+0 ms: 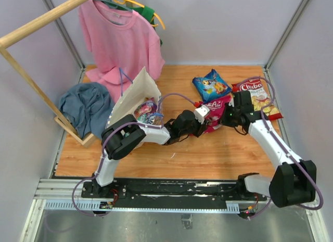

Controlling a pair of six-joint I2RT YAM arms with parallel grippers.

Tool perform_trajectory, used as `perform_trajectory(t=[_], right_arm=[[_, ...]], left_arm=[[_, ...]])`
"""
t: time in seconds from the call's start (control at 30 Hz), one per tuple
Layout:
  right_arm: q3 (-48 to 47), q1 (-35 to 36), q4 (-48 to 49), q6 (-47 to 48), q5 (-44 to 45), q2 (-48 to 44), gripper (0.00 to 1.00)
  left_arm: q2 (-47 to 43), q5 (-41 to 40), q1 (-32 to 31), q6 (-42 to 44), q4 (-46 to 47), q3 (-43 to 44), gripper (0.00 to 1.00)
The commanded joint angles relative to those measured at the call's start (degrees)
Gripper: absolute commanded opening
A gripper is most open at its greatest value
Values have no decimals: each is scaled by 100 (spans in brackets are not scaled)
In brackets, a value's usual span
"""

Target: Take the snacks out of the paper bag

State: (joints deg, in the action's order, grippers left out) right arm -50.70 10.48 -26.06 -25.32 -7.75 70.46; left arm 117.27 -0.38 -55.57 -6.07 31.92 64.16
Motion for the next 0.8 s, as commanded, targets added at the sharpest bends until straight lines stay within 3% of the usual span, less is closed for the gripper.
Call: perform_trajectory(t=[0.0, 0.27, 0.33, 0.43, 0.47, 0.5, 0.63, 0.77], right_arm=[[183, 41, -473, 164, 393, -710, 1], [1098, -257, -782, 125, 580, -2146, 1], [1308, -414, -735, 115, 491, -2087, 1], [1550, -733, -452, 84, 54, -1745, 1], [1550, -843, -415, 30, -122, -1618, 1], [1499, -940, -413, -4, -333, -1486, 6], [967, -931, -508, -216, -505, -1406, 39], [-169, 451, -1266, -103, 1707, -1869, 58]], left_arm=[[190, -337, 68, 0, -564, -186, 27], [217, -346, 82, -155, -673, -120, 28], [169, -168, 90, -202, -694, -119, 34], [-93, 396, 108, -257, -525, -287, 61], [-241, 579, 108, -274, -413, -402, 83], [-437, 745, 108, -285, -293, -551, 97], [-1435, 1149, 108, -430, 0, -1095, 100], [-2746, 1236, 108, -442, -202, -1186, 100]])
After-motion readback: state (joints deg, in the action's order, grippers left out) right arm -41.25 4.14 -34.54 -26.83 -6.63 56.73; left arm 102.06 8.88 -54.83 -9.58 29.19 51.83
